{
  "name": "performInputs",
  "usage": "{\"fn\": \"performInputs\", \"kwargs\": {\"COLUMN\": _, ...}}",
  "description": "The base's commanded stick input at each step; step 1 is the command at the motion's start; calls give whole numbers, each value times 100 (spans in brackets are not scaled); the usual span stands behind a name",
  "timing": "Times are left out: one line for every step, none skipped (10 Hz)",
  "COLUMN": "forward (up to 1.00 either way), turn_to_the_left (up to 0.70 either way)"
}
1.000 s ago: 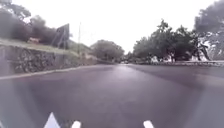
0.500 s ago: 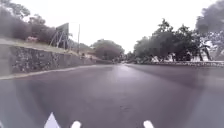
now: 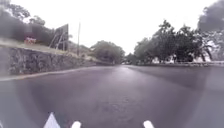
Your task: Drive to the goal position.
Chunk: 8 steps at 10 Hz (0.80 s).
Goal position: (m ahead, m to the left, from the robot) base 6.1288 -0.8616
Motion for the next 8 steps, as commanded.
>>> {"fn": "performInputs", "kwargs": {"forward": 70, "turn_to_the_left": 0}}
{"fn": "performInputs", "kwargs": {"forward": 70, "turn_to_the_left": 0}}
{"fn": "performInputs", "kwargs": {"forward": 70, "turn_to_the_left": 0}}
{"fn": "performInputs", "kwargs": {"forward": 70, "turn_to_the_left": -10}}
{"fn": "performInputs", "kwargs": {"forward": 70, "turn_to_the_left": -20}}
{"fn": "performInputs", "kwargs": {"forward": 70, "turn_to_the_left": -35}}
{"fn": "performInputs", "kwargs": {"forward": 70, "turn_to_the_left": -35}}
{"fn": "performInputs", "kwargs": {"forward": 70, "turn_to_the_left": -35}}
